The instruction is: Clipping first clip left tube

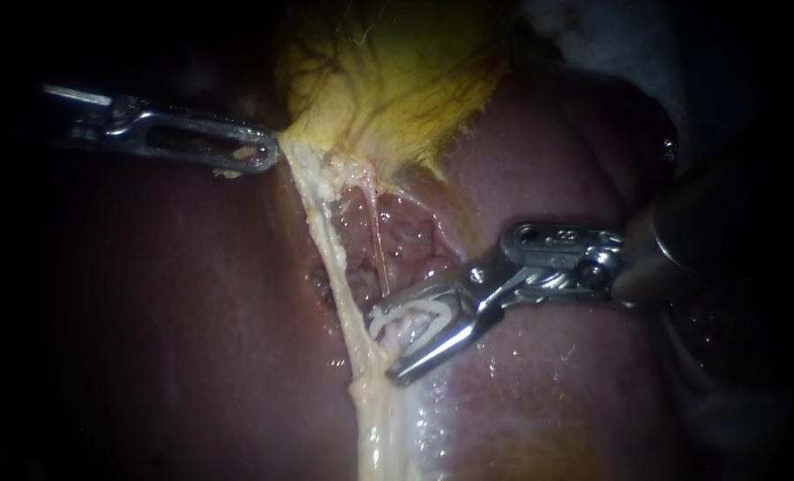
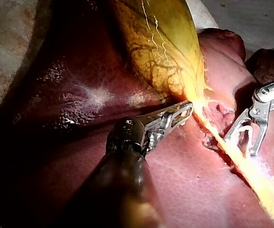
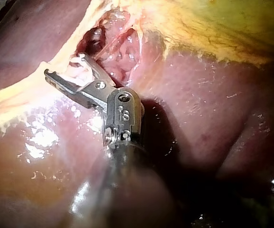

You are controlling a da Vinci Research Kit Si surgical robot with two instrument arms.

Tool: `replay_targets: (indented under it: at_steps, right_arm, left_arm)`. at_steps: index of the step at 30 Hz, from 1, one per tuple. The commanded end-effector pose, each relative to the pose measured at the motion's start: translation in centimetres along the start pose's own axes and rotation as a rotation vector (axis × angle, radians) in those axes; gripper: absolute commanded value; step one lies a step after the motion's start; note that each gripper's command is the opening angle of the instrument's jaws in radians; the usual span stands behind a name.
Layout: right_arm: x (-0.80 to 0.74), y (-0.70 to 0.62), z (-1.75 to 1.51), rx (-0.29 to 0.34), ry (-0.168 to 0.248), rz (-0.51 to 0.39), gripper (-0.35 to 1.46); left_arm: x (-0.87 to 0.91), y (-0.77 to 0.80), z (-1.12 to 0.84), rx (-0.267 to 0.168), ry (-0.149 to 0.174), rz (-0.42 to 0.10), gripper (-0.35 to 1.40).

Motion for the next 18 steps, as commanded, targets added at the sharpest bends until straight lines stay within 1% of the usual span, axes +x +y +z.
replay_targets:
  at_steps: [1,4,7,12,14,18]
  right_arm:
    - [-0.02,0.03,0.0,0.0,-0.001,-0.001,0.55]
    - [-0.07,0.11,0.0,-0.001,0.001,0.001,0.55]
    - [-0.09,0.18,0.02,0.003,0.013,0.004,0.55]
    - [-0.04,0.31,0.14,0.003,0.032,0.003,0.54]
    - [-0.02,0.34,0.19,0.003,0.042,0.003,0.54]
    - [0.01,0.37,0.26,0.05,0.072,0.003,0.54]
  left_arm:
    - [0.0,0.0,0.0,0.0,0.0,0.0,-0.35]
    - [0.0,0.0,0.0,0.0,0.0,0.0,-0.35]
    - [0.0,0.0,0.0,0.0,0.0,0.0,-0.35]
    - [0.0,0.0,0.0,0.0,0.0,0.0,-0.35]
    - [0.0,0.0,0.0,0.0,0.0,0.0,-0.35]
    - [0.0,0.0,0.0,0.0,0.0,0.0,-0.35]
